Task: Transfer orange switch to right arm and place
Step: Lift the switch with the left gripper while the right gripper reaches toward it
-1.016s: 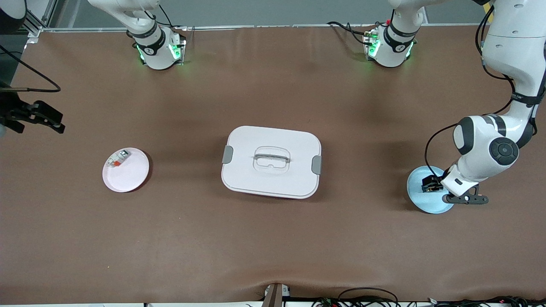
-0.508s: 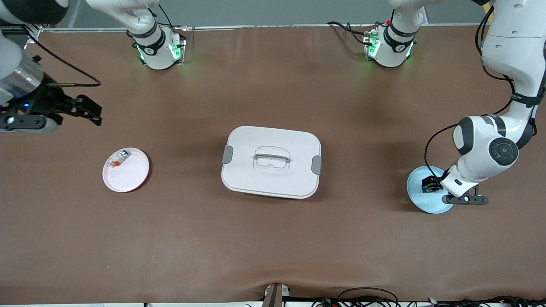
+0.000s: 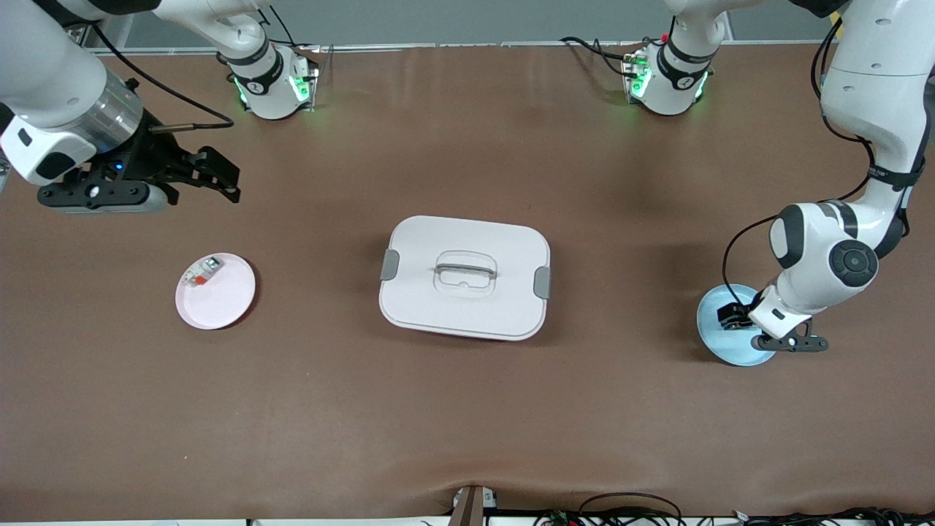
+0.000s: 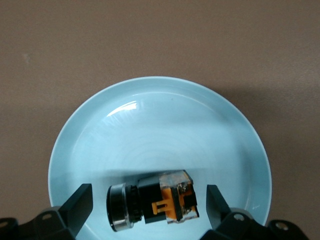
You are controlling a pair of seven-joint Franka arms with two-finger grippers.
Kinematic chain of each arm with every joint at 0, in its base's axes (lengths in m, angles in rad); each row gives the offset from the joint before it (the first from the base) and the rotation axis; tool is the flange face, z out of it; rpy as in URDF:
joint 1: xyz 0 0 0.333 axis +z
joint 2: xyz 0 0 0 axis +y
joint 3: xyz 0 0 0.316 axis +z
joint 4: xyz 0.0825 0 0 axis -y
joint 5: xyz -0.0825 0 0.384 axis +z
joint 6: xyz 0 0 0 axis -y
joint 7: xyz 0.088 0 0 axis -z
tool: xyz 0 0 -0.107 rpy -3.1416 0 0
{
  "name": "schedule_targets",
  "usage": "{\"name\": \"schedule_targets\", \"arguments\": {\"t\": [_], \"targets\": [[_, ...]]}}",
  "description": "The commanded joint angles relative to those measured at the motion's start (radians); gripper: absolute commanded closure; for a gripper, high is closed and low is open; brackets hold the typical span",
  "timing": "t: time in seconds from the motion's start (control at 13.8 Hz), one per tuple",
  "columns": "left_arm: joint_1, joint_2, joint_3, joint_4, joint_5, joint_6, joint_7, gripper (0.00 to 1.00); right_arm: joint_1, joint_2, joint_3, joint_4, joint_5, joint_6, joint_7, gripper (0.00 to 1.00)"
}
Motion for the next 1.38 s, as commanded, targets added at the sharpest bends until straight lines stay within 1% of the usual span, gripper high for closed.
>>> {"name": "schedule_targets", "arguments": {"t": [0.0, 0.07, 0.22, 0.36, 0.44, 0.51, 0.58, 0.65, 0.8, 0.94, 1.02, 1.16, 1.23, 1.31], "targets": [[0.003, 0.018, -0.002, 0.016, 0.003, 0.012, -0.011, 0.0, 0.071, 0.035, -0.008, -0.003, 0.017, 0.061, 0.098, 0.0], [0.002, 0.024, -0.003, 0.018, 0.005, 0.014, -0.014, 0.0, 0.111, 0.052, -0.008, -0.003, 0.021, 0.081, 0.166, 0.0], [0.0, 0.026, -0.002, 0.018, 0.005, 0.014, -0.024, 0.0, 0.154, 0.081, -0.008, -0.003, 0.081, 0.143, 0.254, 0.0], [0.002, 0.028, -0.002, 0.018, 0.005, 0.014, -0.026, 0.0, 0.174, 0.094, -0.008, -0.004, 0.18, 0.2, 0.264, 0.0], [0.003, 0.028, -0.002, 0.016, 0.005, 0.014, -0.026, 0.02, 0.182, 0.104, -0.008, -0.003, 0.23, 0.231, 0.264, 0.0], [0.005, 0.028, -0.002, 0.015, 0.005, 0.014, -0.026, 0.13, 0.191, 0.113, -0.008, -0.003, 0.291, 0.272, 0.267, 0.0], [0.008, 0.026, -0.003, 0.013, 0.005, 0.009, -0.024, 0.34, 0.199, 0.127, -0.01, -0.003, 0.367, 0.321, 0.282, 0.0], [0.006, 0.026, -0.002, 0.013, 0.005, 0.005, -0.026, 0.59, 0.206, 0.141, -0.01, -0.003, 0.423, 0.369, 0.293, 0.0], [0.003, 0.014, -0.003, 0.01, 0.006, 0.003, -0.017, 1.0, 0.232, 0.172, -0.01, 0.0, 0.475, 0.452, 0.297, 0.0], [0.003, -0.017, -0.013, 0.009, 0.006, -0.001, -0.02, 1.0, 0.275, 0.208, -0.008, 0.003, 0.521, 0.576, 0.296, 0.0], [0.0, -0.037, -0.017, 0.012, 0.006, -0.027, -0.02, 1.0, 0.298, 0.227, -0.008, 0.006, 0.528, 0.62, 0.296, 0.0], [0.002, -0.084, -0.048, 0.018, 0.003, -0.086, -0.023, 1.0, 0.321, 0.262, -0.007, 0.008, 0.532, 0.657, 0.294, 0.0], [0.002, -0.112, -0.065, 0.02, 0.003, -0.115, -0.043, 1.0, 0.327, 0.282, -0.004, 0.011, 0.558, 0.659, 0.294, 0.0], [0.002, -0.139, -0.086, 0.024, 0.005, -0.145, -0.076, 1.0, 0.332, 0.297, -0.002, 0.012, 0.636, 0.662, 0.285, 0.0]]}}
